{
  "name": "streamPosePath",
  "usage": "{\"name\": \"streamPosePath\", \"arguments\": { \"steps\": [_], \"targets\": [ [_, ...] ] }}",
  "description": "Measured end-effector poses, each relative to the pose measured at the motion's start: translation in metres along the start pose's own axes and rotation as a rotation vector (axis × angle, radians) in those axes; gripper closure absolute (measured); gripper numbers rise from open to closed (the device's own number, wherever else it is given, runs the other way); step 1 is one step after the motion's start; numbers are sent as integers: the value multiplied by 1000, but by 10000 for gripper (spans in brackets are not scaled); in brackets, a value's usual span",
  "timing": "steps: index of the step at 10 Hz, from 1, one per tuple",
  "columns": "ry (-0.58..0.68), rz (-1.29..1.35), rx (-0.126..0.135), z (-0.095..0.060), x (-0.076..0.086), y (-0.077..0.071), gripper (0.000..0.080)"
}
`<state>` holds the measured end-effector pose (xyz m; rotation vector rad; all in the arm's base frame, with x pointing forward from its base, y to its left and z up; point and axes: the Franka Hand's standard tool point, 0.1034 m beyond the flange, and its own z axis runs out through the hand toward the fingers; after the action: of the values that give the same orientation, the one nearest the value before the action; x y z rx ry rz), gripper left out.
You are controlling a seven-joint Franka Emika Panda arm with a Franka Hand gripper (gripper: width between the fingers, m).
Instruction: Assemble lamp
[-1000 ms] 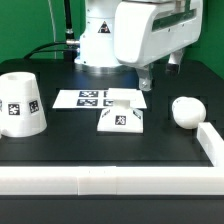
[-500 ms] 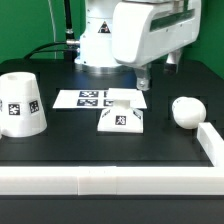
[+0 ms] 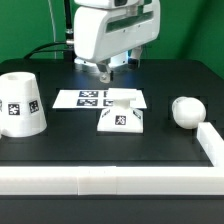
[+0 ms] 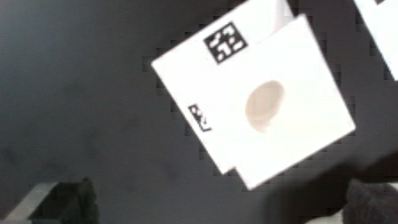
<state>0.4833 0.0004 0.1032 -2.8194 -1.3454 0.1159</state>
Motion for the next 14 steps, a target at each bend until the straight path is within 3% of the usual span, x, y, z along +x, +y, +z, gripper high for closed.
{"name": "streamPosePath", "arguments": {
  "steps": [2,5,8,12,14],
  "targets": [
    [0,-3,1,1,1,0,100],
    [1,263,7,2,-1,0,100],
    [6,569,51,10,-9,-4,100],
    [9,798,68,11,-6,-7,100],
    [30,972,72,20,-8,-11,100]
  ]
}}
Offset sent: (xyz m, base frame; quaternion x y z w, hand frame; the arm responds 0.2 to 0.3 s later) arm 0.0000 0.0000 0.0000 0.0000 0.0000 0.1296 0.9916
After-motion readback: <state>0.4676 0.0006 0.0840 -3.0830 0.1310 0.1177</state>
